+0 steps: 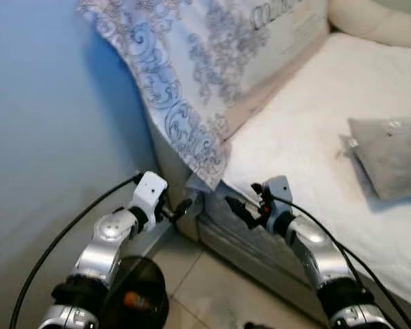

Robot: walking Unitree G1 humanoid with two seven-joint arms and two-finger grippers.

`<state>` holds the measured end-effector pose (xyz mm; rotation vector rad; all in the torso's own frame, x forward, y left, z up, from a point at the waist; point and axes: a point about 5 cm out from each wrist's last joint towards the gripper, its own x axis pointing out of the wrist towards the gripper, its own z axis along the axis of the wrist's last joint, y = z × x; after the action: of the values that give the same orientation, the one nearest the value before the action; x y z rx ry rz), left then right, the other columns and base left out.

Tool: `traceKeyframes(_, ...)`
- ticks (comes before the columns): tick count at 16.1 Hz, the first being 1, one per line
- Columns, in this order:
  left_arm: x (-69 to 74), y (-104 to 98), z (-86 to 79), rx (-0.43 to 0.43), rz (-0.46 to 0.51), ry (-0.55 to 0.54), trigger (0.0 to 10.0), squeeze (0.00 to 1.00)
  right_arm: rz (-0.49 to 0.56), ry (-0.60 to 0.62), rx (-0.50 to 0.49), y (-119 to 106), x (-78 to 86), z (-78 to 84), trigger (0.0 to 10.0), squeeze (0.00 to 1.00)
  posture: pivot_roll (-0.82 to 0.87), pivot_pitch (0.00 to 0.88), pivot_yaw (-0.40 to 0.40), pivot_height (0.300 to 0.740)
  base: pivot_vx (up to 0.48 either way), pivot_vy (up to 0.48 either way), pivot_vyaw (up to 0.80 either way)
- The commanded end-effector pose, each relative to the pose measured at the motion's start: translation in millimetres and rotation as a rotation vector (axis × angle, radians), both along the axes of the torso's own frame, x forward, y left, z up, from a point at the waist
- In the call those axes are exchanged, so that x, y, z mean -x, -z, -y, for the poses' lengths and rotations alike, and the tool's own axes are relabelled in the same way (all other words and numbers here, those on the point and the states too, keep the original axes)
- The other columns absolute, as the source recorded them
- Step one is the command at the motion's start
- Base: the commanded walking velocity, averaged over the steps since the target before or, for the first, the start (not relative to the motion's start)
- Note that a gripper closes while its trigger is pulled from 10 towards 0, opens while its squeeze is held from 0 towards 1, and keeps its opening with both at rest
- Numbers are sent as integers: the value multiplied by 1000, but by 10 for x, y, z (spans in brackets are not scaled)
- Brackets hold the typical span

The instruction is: Clean up the room

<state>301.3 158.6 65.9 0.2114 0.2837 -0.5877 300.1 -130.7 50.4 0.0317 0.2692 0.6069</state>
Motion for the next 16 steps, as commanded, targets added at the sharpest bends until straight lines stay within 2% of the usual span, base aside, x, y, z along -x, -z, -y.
traceKeyframes(1, -12, -16, 8, -11, 20, 2, 10000, 0, -7, 21, 4, 26, 6, 43, 10000, 0, -41, 0, 97, 740, 0, 0, -800)
traceKeyframes(2, -13, -20, 9, -15, 24, 3, 10000, 0, -8, 22, 4, 26, 6, 44, 10000, 0, -41, 0, 97, 740, 0, 0, -800)
traceKeyframes(4, -17, -22, 16, -23, 30, 1, 10000, 0, -8, 25, 8, 34, 9, 43, 10000, 0, -43, 0, 98, 740, 0, -480, -800)
traceKeyframes(6, -19, -18, 21, -23, 29, -1, 10000, 0, -8, 33, 18, 43, 7, 48, 10000, 0, -43, 0, 98, 740, 0, -319, 0)
traceKeyframes(11, -53, -22, -14, -22, 35, -45, 10000, 0, 12, 65, 51, 34, -26, 63, 10000, 0, -45, 0, 101, 740, 0, 0, 0)
traceKeyframes(12, -65, -33, -19, -23, 43, -56, 10000, 0, 23, 78, 70, 30, -37, 68, 10000, 0, -48, 0, 105, 740, 0, 0, 0)
traceKeyframes(13, -102, -69, -42, -30, 74, -85, 10000, 0, 121, 148, 145, -27, -93, 75, 10000, 0, -61, 0, 117, 740, 0, 0, 0)
traceKeyframes(14, -110, -76, -45, -28, 82, -94, 10000, 0, 114, 151, 142, -25, -99, 73, 10000, 0, -61, 0, 117, 740, 0, 0, 0)
traceKeyframes(15, -156, -115, -43, 0, 103, -140, 10000, 0, 69, 195, 75, -24, -135, 97, 10000, 0, -61, 0, 118, 740, 0, 0, 0)
traceKeyframes(16, -169, -135, -25, 11, 108, -142, 10000, 0, 58, 219, 46, -31, -149, 112, 10000, 0, -53, 0, 109, 740, 0, 0, 0)
